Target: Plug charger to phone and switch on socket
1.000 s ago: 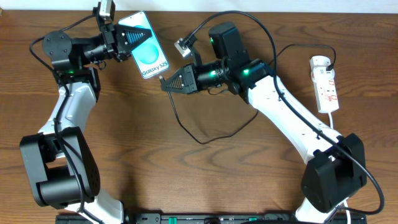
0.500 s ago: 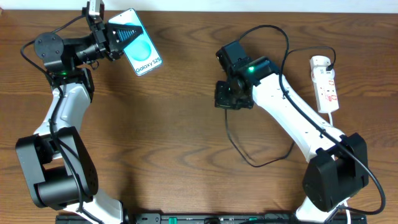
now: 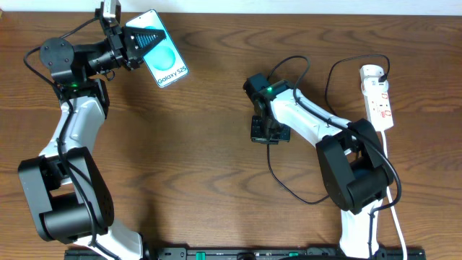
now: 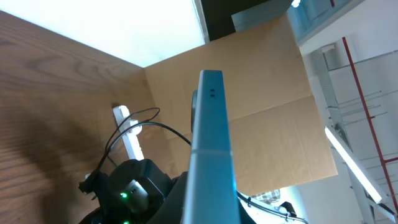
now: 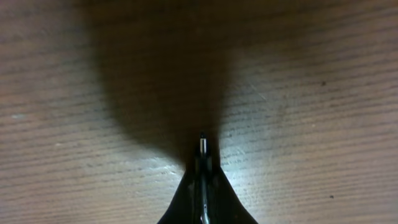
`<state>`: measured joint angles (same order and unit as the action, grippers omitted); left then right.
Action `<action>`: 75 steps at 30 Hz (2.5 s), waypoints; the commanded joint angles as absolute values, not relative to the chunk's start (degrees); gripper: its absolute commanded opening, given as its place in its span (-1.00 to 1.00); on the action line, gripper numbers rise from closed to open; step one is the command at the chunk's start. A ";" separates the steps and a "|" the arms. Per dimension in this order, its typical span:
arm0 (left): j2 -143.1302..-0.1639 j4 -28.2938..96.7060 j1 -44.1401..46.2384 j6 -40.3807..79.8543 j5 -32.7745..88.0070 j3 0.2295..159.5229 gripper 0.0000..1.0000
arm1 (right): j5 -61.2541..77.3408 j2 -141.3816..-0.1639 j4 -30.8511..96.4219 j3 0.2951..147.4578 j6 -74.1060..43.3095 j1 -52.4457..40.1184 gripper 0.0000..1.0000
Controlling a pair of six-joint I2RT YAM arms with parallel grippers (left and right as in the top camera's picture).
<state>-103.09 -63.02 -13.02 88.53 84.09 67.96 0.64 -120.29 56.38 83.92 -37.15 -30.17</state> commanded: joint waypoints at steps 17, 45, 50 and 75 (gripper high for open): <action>-102.85 -63.57 -13.06 88.40 84.07 68.51 -0.85 | 2.74 -122.21 55.77 83.88 -38.28 -30.09 -0.09; -102.85 -63.57 -13.06 88.42 84.84 68.51 -0.86 | 4.21 -122.21 55.55 83.88 -39.16 -30.09 -0.31; -102.85 -63.57 -13.06 88.42 84.84 68.51 -0.86 | 4.27 -122.21 55.64 83.88 -39.16 -30.09 -0.67; -102.85 -63.57 -14.52 88.62 84.40 68.51 -0.86 | 47.20 -110.02 56.14 93.43 -11.55 -24.62 -0.98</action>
